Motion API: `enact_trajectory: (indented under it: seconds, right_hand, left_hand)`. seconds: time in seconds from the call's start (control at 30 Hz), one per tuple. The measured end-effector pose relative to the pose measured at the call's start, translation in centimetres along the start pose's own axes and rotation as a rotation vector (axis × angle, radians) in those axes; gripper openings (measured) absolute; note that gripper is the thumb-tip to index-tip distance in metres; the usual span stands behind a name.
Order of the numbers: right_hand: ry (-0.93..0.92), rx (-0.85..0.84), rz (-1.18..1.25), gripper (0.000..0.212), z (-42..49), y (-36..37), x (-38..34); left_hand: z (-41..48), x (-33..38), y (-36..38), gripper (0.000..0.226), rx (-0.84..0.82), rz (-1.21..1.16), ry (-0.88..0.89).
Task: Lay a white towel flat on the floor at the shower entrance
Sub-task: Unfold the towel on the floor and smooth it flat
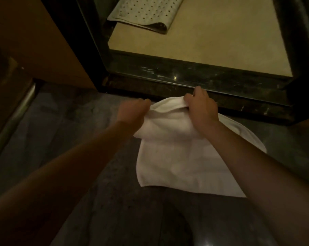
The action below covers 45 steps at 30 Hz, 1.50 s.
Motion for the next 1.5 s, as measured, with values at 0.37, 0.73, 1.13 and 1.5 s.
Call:
enact_trajectory:
  seconds: [0.37,0.73,1.13,1.5]
  right_hand:
    - [-0.579,0.182,0.217,0.016,-10.4,-0.1,-4.0]
    - [-0.577,-0.312,0.086,0.033,-13.5,4.9,-6.4]
    - [-0.636,-0.327,-0.009,0.032,-19.9,3.2,0.2]
    - [-0.576,-0.304,-0.149,0.019,-22.9,2.0,5.6]
  left_hand:
    - [-5.3,0.0,1.6,0.048,0.337,0.166,0.474]
    - [-13.2,1.6,5.8,0.058,-0.236,-0.047,0.411]
    - [-16.9,10.7,4.2,0.021,-0.249,0.005,0.593]
    - [-15.0,17.1,5.0,0.037,-0.363,0.137,0.776]
Point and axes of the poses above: each hand's wrist, its own z-axis towards the middle knuckle, its own y-axis out of the palm, x = y × z, the point moved 1 cm from there along z, towards the middle knuckle
